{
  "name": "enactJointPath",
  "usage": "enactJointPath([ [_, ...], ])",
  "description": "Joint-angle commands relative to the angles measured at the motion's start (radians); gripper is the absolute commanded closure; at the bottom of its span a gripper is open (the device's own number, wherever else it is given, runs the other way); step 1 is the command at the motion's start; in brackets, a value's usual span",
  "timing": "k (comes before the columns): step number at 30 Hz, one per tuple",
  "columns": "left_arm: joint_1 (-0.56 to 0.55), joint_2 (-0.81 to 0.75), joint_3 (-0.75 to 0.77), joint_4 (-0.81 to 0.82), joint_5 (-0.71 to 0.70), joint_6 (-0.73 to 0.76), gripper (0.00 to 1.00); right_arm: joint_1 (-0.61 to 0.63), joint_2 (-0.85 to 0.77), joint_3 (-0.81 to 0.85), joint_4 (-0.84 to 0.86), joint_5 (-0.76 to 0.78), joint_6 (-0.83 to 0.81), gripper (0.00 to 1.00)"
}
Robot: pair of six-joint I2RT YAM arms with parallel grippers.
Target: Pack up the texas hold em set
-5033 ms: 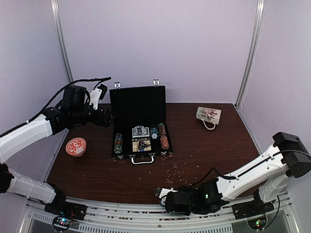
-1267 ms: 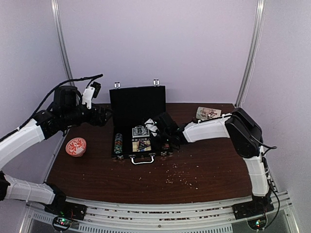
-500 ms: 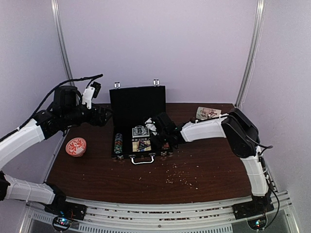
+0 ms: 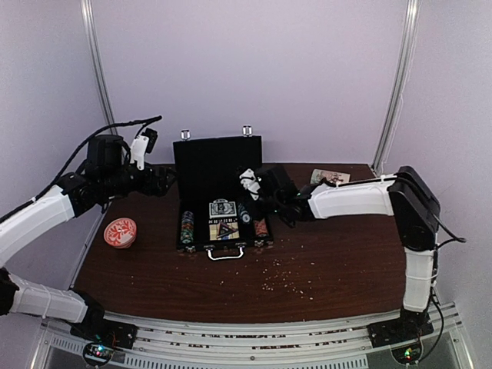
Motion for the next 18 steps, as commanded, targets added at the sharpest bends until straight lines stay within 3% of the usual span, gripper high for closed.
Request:
enactJointPath([
  [1, 0.133, 0.109, 0.090, 0.101, 0.164, -0.078, 0.09, -0.004, -0.183, -0.064, 0.026, -0.016, 0.061, 0.39],
  [8, 0.217, 0.396, 0.329, 0.167, 0.397, -0.168, 0.09, -0.012, -0.485, -0.264, 0.115, -0.014, 0.200, 0.14],
  [11, 0.252, 0.523, 0.452, 0.164, 0.424, -0.160, 0.10, -0.014, -0.589, -0.335, 0.111, -0.056, 0.280, 0.00],
  [18, 0.301, 0.752, 0.671, 0.177, 0.408, -0.146, 0.12, -0.013, -0.878, -0.538, 0.113, -0.113, 0.390, 0.00],
])
